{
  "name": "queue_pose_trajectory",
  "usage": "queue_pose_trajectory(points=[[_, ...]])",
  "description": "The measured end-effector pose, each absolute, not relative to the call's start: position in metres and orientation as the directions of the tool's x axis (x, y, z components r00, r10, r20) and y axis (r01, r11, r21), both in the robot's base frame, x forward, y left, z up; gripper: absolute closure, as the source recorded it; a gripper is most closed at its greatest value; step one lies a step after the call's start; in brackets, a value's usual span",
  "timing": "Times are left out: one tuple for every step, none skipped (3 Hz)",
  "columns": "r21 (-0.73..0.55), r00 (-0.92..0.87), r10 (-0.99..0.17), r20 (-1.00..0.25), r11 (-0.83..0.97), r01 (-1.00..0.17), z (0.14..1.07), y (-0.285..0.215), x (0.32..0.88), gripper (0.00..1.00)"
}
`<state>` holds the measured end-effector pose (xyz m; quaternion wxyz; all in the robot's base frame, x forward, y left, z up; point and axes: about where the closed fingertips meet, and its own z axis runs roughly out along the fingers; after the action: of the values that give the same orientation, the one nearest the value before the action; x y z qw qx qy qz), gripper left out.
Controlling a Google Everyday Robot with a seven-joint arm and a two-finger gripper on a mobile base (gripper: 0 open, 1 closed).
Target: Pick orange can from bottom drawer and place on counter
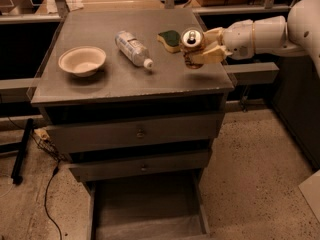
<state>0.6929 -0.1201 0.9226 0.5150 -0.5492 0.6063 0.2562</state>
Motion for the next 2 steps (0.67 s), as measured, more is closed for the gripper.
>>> queue_pose_trajectory(points=[[-0.174, 0.082, -0.415, -0.906, 0.189, -0.967, 0.9048, -0.1077, 0.6969, 1.00], [-0.132, 0.057, -0.425, -0.904, 0.150, -0.980, 0.8953, -0.1026, 0.6968, 1.00]])
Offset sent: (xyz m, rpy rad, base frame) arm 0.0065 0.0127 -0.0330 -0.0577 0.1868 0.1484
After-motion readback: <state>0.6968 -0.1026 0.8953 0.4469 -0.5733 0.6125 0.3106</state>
